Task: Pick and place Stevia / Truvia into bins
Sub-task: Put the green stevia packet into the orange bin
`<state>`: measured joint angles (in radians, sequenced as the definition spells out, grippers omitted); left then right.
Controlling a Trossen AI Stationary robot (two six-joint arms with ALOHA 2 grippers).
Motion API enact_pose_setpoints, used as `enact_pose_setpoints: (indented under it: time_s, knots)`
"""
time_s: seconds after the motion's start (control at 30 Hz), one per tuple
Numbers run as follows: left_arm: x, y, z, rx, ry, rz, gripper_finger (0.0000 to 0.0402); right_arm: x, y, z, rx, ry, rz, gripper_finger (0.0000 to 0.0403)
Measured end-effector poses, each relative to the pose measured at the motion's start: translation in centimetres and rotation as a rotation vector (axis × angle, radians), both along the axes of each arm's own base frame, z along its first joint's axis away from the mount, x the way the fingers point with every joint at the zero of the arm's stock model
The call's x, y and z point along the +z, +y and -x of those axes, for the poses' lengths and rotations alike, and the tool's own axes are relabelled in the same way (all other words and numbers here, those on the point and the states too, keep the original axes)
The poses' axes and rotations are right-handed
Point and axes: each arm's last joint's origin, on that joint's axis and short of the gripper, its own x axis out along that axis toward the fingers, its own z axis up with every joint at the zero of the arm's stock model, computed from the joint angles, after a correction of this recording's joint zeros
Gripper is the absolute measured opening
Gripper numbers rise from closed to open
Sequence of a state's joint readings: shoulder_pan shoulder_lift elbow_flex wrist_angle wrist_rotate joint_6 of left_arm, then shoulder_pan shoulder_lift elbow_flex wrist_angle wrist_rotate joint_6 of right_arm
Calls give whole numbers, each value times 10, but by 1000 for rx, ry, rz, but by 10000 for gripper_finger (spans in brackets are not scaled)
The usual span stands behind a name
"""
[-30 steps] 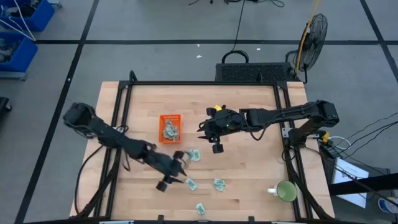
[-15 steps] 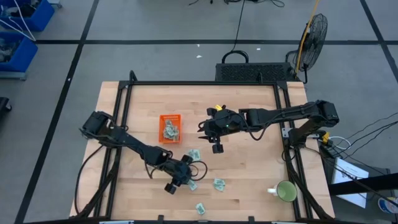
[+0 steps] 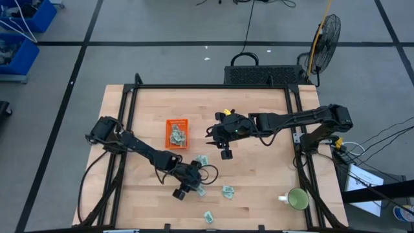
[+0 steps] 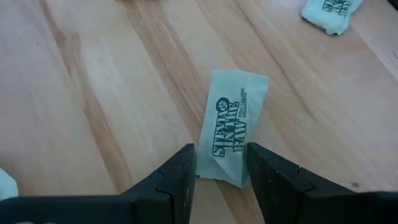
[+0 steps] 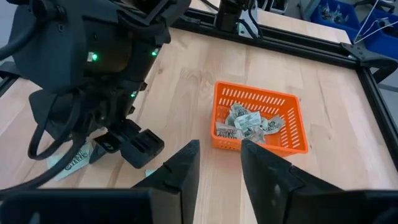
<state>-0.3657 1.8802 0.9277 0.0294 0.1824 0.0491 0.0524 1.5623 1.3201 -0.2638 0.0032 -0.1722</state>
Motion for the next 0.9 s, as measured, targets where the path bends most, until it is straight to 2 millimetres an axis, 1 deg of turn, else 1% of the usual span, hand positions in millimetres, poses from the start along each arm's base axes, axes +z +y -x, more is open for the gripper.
enact_pose_setpoints:
  time_s: [0.07,0.13,0.3,0.33,0.4,0.5,0.6,0.7,0.8,0.9]
  knots:
    - [3,1,0,7,-7,-6,137,0,0,0,0,0,0,109]
    - [6,1,1,16,-13,-15,113,0,0,0,0,0,0,109]
    - [15,5,3,33,-23,-6,24,0,0,0,0,-1,0,109]
    - [19,5,4,39,-21,-9,14,0,0,0,0,-1,0,109]
    - [30,8,9,60,-24,-33,14,0,0,0,0,-1,0,109]
    - [55,15,22,93,-34,-102,22,0,0,0,0,-1,0,109]
    - [80,31,40,160,-19,-220,22,0,0,0,0,-1,0,109]
    - [102,50,58,268,-14,-325,10,0,0,0,0,-3,0,109]
    - [116,71,73,384,16,-407,10,0,0,0,0,-3,0,109]
    - [121,93,79,501,58,-451,27,0,0,0,0,-4,0,109]
